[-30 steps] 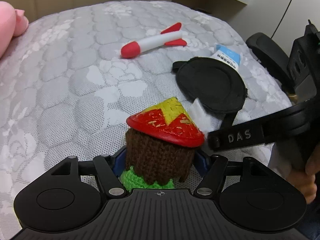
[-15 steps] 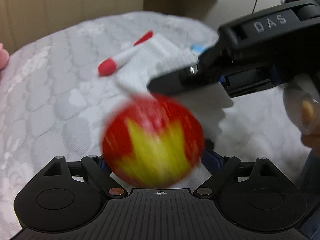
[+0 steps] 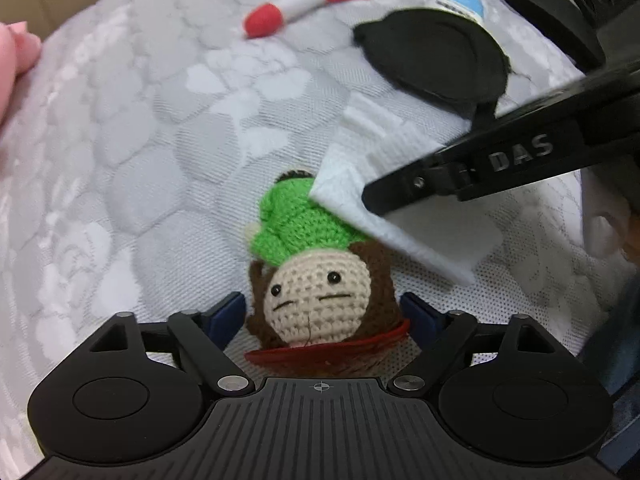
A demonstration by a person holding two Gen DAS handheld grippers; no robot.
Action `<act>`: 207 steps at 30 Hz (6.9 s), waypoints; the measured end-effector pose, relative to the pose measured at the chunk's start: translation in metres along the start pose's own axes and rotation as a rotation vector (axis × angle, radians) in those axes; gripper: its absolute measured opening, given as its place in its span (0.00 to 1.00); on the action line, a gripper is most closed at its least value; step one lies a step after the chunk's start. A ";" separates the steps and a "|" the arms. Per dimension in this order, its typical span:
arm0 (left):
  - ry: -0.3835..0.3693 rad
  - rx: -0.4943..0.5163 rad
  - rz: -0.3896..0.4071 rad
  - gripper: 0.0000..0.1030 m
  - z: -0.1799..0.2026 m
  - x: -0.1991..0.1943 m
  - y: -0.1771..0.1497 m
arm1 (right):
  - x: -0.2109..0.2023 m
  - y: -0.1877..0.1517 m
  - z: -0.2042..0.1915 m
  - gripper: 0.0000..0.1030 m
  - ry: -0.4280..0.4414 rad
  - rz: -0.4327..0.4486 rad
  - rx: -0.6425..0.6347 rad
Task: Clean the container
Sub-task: 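Rub the wipe over the doll's face and green body with the right gripper while the left gripper holds it, then turn the doll with the left gripper while the right gripper wipes its hat, then wipe the doll's green body and back with the right gripper while the left gripper holds it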
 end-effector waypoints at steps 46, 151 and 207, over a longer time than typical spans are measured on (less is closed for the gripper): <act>-0.085 -0.074 0.037 0.91 -0.001 0.000 0.006 | -0.023 0.013 0.003 0.13 0.129 0.168 0.125; 0.009 -0.017 0.038 0.85 0.015 0.018 0.016 | -0.024 0.006 -0.006 0.18 0.190 0.108 0.069; -0.119 -0.105 0.172 0.83 0.007 -0.022 0.020 | -0.018 0.004 0.006 0.14 0.202 0.095 0.130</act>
Point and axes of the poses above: each gripper's, at about its wrist camera, not at the fingertips, and x roughly the way its jaws point, z to its right, y to its top, the point moved 5 cm from there along x, roughly the way its jaws point, and after that the axes turned 13 degrees about -x, right-handed, at the moved point
